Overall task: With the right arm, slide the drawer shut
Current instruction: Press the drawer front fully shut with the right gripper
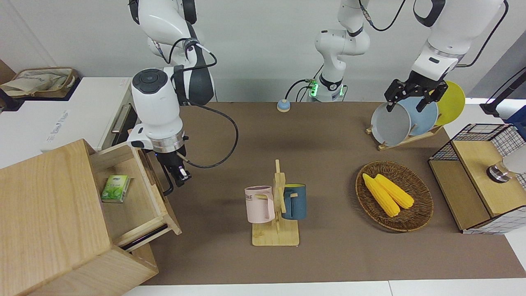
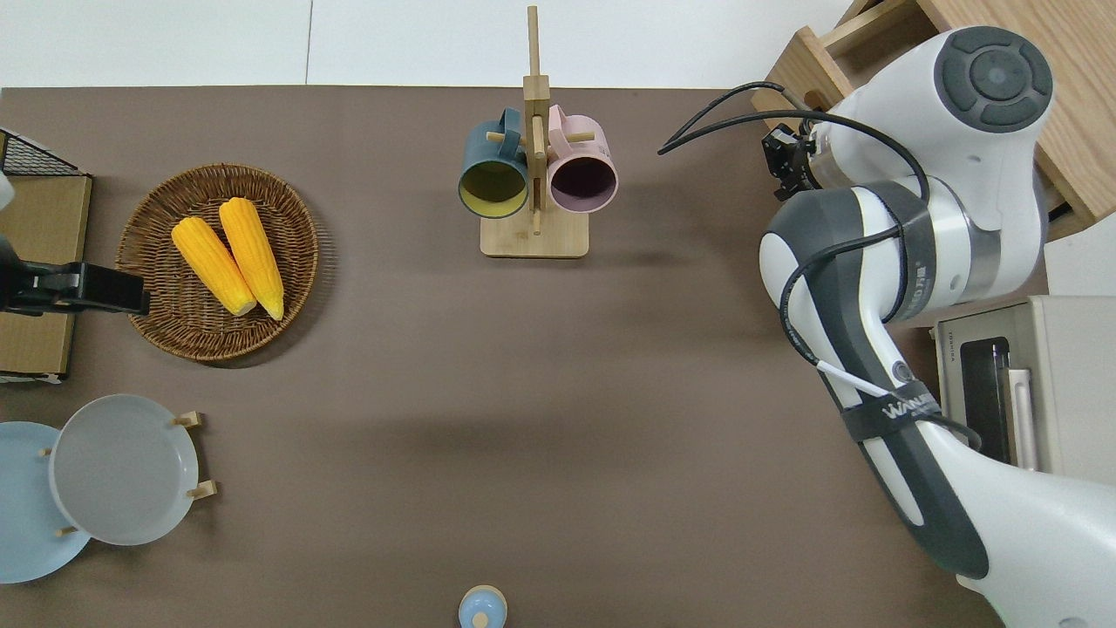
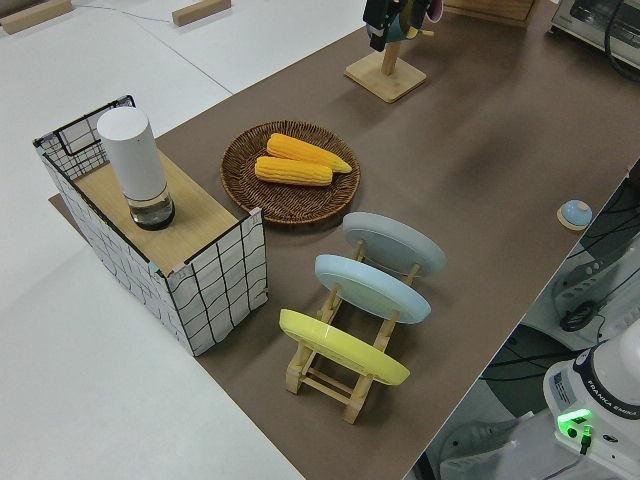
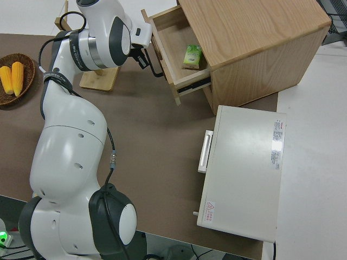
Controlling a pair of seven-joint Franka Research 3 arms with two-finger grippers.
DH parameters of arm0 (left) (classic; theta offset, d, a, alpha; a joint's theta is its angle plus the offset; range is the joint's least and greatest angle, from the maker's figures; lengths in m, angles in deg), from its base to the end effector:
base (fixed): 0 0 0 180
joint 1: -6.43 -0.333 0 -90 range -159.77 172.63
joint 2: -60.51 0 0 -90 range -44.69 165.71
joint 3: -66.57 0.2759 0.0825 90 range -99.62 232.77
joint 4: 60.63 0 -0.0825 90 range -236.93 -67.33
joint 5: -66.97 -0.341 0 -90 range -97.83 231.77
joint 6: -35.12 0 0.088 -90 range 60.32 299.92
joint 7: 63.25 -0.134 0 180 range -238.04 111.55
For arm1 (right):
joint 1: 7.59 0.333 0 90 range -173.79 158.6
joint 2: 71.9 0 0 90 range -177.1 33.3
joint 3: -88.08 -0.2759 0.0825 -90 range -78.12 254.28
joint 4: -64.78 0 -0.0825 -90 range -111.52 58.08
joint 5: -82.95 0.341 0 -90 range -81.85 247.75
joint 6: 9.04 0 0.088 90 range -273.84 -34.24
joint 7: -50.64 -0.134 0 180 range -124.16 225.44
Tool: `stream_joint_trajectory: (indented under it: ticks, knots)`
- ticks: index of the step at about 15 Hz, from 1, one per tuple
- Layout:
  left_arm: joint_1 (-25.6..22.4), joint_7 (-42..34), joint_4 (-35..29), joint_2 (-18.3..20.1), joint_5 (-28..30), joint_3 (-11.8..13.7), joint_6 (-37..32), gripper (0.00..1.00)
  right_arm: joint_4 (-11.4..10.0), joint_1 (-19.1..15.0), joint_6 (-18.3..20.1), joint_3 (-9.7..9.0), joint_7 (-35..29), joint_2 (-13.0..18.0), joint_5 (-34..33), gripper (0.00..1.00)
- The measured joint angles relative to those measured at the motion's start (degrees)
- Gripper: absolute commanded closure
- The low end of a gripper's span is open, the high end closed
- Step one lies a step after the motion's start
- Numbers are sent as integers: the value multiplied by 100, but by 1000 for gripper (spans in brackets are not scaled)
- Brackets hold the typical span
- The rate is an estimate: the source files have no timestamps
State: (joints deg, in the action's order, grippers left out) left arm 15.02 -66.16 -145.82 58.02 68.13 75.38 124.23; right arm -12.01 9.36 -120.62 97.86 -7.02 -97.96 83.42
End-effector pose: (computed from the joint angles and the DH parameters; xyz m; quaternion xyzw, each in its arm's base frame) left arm 0.5230 -0.0024 0.5698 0.9996 -0.0239 0.0129 0.0064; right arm 0.6451 0.1007 0.4335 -0.9055 0.4156 -0.0844 0.0149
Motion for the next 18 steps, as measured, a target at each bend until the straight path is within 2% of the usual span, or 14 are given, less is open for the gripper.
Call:
stream_joint_trajectory:
  ticks: [2,6,10,18]
  knots:
    - [0,0,0,0,0,0,0,2,13,-76,0,1,190,0,75,1000]
    - [0,0,0,0,0,0,0,5,32,-241,-3,30,1027,0,405,1000]
    - [0,0,0,0,0,0,0,2,33,-299,-9,255,1883,0,462,1000]
    - [0,0,0,0,0,0,0,2,38,-304,-239,449,2127,0,469,1000]
